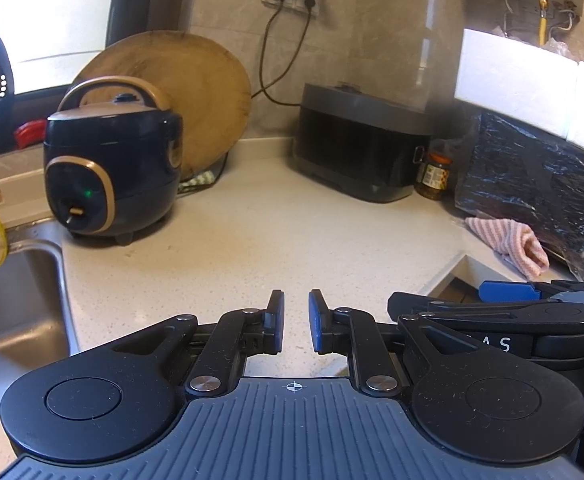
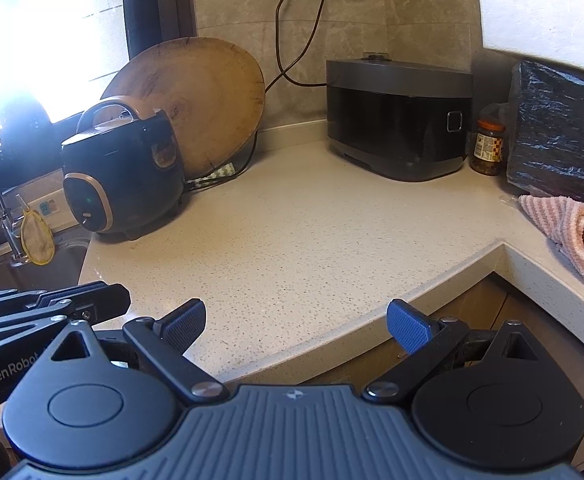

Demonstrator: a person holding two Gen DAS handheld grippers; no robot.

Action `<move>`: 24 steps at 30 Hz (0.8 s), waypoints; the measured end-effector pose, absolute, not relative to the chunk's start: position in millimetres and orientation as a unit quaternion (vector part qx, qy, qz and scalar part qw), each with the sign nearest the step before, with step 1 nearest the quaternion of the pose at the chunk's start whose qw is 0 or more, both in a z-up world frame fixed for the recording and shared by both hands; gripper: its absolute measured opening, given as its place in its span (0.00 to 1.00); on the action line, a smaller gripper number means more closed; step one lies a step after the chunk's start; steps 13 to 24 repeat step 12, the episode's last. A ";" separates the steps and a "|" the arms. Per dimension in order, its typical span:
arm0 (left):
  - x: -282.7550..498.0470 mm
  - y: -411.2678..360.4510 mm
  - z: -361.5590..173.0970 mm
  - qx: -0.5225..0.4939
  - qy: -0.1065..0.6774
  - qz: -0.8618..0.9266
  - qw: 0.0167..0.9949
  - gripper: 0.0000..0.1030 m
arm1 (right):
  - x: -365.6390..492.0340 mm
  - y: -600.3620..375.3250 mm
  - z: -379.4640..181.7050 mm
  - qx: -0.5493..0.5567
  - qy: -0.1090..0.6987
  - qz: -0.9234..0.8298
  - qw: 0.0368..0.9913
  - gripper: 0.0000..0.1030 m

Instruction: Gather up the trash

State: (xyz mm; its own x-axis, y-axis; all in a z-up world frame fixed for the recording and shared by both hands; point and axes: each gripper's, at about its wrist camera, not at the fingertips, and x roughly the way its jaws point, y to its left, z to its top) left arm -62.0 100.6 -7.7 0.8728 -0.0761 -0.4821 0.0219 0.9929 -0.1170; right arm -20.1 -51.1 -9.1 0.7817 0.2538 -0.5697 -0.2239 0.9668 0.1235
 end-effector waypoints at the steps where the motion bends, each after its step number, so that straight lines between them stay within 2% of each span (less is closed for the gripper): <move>1: -62.3 100.9 -7.7 -0.053 0.251 -0.026 0.966 0.17 | -20.0 -51.4 -9.1 0.025 0.305 0.126 0.944 0.95; 24: -53.2 115.0 -10.5 -0.057 0.248 -0.003 0.967 0.17 | -8.4 -39.6 -11.1 0.013 0.285 0.122 0.951 0.95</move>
